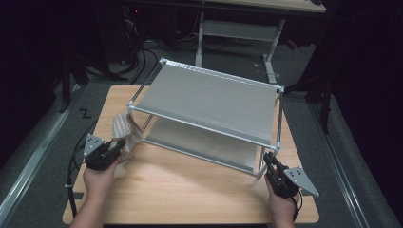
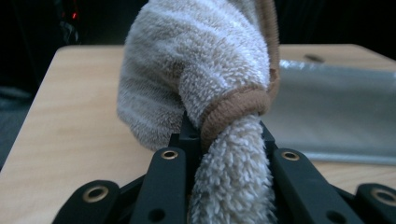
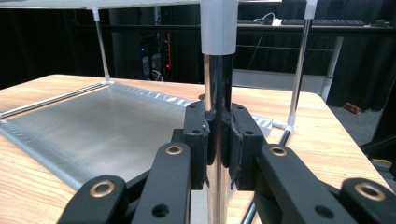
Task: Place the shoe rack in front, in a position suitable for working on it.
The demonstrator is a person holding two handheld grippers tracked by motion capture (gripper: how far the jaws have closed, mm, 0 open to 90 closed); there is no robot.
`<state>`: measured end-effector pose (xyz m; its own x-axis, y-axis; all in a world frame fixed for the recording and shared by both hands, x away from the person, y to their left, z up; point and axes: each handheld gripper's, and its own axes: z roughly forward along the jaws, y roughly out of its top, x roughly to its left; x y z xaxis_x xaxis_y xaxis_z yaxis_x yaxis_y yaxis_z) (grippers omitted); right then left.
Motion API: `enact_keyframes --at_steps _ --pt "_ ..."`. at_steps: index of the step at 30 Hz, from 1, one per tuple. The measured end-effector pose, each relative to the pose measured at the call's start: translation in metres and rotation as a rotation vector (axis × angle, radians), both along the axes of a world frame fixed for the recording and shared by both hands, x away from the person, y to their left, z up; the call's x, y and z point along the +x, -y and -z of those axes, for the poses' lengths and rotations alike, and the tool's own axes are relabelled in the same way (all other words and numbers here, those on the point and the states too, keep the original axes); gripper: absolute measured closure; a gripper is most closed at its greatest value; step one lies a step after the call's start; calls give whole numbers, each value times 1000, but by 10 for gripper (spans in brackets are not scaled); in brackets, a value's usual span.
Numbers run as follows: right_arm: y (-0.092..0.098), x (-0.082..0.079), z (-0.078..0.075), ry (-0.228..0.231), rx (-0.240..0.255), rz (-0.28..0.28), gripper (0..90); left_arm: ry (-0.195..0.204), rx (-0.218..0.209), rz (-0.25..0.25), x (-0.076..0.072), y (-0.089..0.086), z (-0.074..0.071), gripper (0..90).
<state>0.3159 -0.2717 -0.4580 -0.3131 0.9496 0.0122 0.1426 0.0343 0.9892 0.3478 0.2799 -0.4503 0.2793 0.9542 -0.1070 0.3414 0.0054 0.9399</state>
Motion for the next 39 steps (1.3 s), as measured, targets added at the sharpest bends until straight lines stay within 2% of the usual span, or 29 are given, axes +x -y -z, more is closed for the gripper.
enact_keyframes --at_steps 3,4,6,7,8,10,11,12,13,14,15,16,19,21,24,27,29,34,36,39 --pt "0 -1 -1 -2 -2 0 799 62 -2 32 -2 9 -22 741" --pt "0 -1 -1 -2 -2 0 799 62 -2 32 -2 9 -22 741" --pt "0 -1 -1 -2 -2 -1 799 88 -5 64 -3 16 -31 741" --pt "0 -1 -1 -1 0 -1 798 86 -16 90 -2 22 -32 741" --pt "0 -1 -1 -1 0 -1 798 86 -16 90 -2 22 -32 741" --pt "0 -1 -1 -1 2 -1 798 51 -10 115 4 30 -25 741" --pt "0 -1 0 0 3 -1 798 51 -10 115 4 30 -25 741" --pt "0 -2 0 -1 3 -3 798 10 -12 128 10 34 -15 741" --pt "-1 -2 0 -1 3 -2 798 10 -12 128 10 34 -15 741" --pt "-1 -2 0 -1 3 -2 798 -13 -15 133 13 35 -9 741" --pt "-1 -2 0 -2 5 -4 798 -58 -10 139 18 39 3 741" --pt "-1 -2 0 -2 5 -4 798 -58 -10 139 18 39 3 741" --pt "0 -2 0 -1 7 -8 796 -112 6 142 22 47 23 741" --pt "0 -2 1 -4 14 -10 794 -126 11 156 20 51 28 740" --pt "0 -2 2 -3 17 -10 794 -122 6 181 15 55 30 740" --pt "0 -2 2 -4 17 -7 795 -96 17 217 2 62 26 740" --pt "0 -2 2 -4 17 -7 795 -89 22 215 2 62 25 740" --pt "0 -3 1 -7 14 -9 795 -76 1 161 12 48 18 740" --pt "0 -3 1 -6 11 -11 795 -69 -1 140 18 44 14 741" --pt "0 -3 1 -7 11 -12 795 -58 -26 104 30 39 11 741"
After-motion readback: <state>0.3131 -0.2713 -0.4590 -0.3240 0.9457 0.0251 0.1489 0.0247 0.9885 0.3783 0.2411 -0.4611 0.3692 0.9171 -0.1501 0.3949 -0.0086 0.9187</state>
